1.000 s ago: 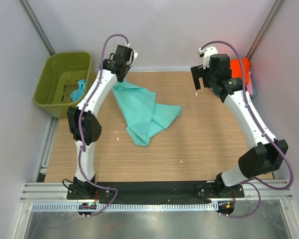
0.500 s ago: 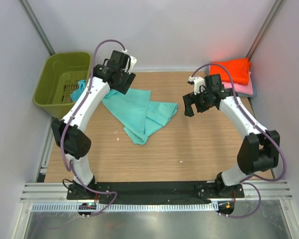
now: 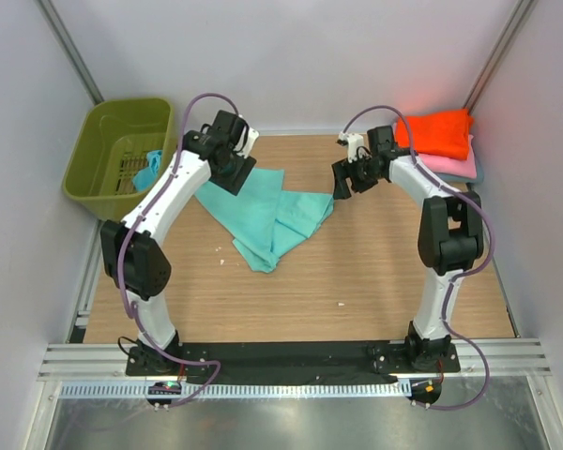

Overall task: Fold and stack the t-shirts
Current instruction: Flatten the tshirt out

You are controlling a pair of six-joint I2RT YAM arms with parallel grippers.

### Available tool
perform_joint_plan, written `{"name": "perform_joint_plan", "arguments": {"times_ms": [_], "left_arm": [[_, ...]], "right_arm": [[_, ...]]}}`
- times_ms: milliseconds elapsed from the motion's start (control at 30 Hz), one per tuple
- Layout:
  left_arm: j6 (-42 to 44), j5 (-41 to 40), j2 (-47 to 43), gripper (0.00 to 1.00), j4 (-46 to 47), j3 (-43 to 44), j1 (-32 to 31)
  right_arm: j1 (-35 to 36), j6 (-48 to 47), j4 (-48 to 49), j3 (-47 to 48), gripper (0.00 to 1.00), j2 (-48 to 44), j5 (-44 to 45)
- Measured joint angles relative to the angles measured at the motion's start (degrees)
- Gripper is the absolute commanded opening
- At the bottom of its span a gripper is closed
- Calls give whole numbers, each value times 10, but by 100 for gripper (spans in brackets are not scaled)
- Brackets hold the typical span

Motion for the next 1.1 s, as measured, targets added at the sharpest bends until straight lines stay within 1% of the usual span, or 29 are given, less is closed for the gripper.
{"name": "perform_joint_plan", "arguments": {"times_ms": [100, 200, 333, 433, 533, 633, 667, 733, 767, 867, 1000, 1100], "left_arm": [[0, -7, 4, 67, 0, 0, 0], [1, -16, 12, 67, 0, 0, 0], [2, -29, 26, 67, 0, 0, 0], [3, -37, 33, 67, 0, 1, -1], [5, -46, 37, 67, 1, 1, -3], [7, -51, 37, 67, 1, 1, -5], [10, -53, 37, 67, 1, 1, -6], [13, -58, 38, 67, 1, 1, -8], [14, -60, 38, 67, 1, 1, -9], [16, -65, 38, 67, 1, 3, -11], [16, -70, 39, 67, 4, 13, -13], [16, -79, 39, 67, 8, 20, -14]], "right_arm": [[0, -2, 10, 30, 72, 27, -9], [0, -4, 7, 66, 71, 64, -27], [1, -4, -5, 90, 70, 101, -51], [4, -6, -18, 100, 64, 118, -64], [6, -6, -34, 122, 52, 137, -74], [7, -6, -42, 147, 33, 156, -85], [7, -3, -47, 151, 21, 159, -89], [8, -2, -52, 151, 15, 159, -94], [8, -2, -54, 151, 8, 159, -96], [10, 1, -59, 151, 1, 159, -100], [10, -1, -66, 151, 1, 148, -95], [10, -15, -81, 156, 2, 116, -77]]}}
